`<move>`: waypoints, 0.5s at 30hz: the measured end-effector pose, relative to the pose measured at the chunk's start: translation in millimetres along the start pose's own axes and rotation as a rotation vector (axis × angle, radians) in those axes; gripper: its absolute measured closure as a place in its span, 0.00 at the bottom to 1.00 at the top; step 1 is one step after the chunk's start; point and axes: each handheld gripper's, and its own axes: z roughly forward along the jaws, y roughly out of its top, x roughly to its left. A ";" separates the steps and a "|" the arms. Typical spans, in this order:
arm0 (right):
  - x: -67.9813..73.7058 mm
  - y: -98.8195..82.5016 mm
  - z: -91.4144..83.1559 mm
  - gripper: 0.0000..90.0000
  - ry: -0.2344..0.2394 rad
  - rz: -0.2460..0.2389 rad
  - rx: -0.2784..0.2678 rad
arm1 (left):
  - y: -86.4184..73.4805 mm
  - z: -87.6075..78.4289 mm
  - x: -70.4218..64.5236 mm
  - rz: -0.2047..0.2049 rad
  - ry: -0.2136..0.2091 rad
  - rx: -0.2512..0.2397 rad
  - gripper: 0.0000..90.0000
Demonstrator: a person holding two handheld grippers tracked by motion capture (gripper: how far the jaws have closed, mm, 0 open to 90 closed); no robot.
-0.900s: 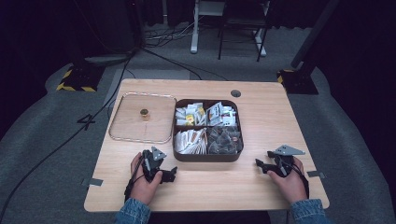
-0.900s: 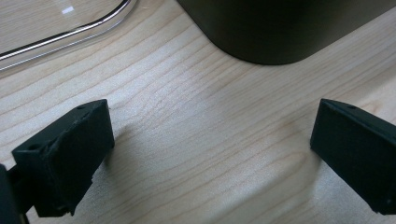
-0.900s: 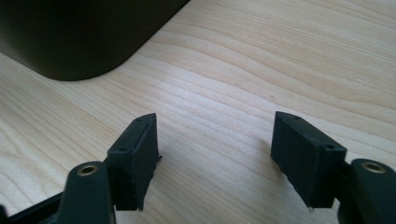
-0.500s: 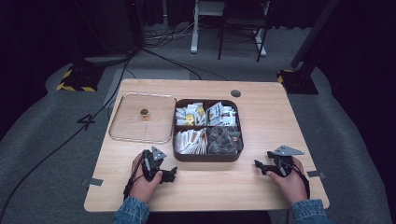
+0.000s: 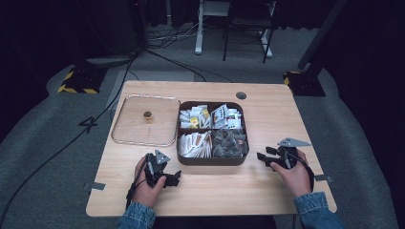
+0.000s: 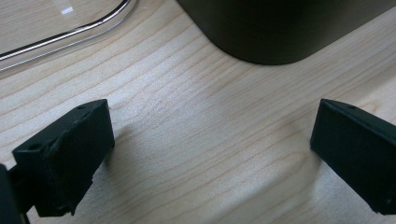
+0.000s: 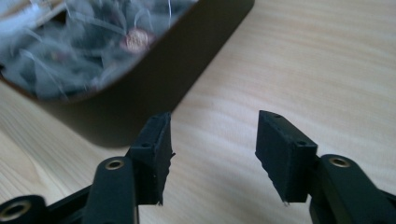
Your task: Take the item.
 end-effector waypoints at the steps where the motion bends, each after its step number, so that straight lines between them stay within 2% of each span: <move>1: -0.7 6.4 -0.8 0.54 0.009 0.013 -0.006 | 0.0 0.0 0.0 0.000 0.000 0.000 0.00; 3: -2.7 21.6 -1.6 0.56 0.033 0.050 -0.005 | -0.1 -0.1 0.0 0.002 0.000 0.001 0.00; 4: -2.7 21.6 -1.6 0.56 0.033 0.050 -0.005 | -0.1 -0.1 0.0 0.002 0.000 0.001 0.00; 5: -6.1 36.7 0.3 0.56 0.049 0.047 0.009 | -0.2 -0.2 -0.2 0.000 0.002 0.001 0.00; 6: -6.1 36.7 0.3 0.56 0.049 0.047 0.009 | -0.4 -0.2 -0.3 -0.002 0.004 0.000 0.00; 8: -9.5 49.8 0.6 0.56 0.048 0.041 0.014 | -0.5 -0.2 -0.5 -0.005 0.005 -0.002 0.00; 12: -14.1 74.2 1.3 0.56 0.059 0.049 -0.002 | -0.3 -0.3 -0.5 -0.006 0.004 0.000 0.00; 15: -15.6 81.2 3.0 0.56 0.064 0.049 -0.003 | -0.3 -0.2 -0.5 -0.005 0.004 0.000 0.00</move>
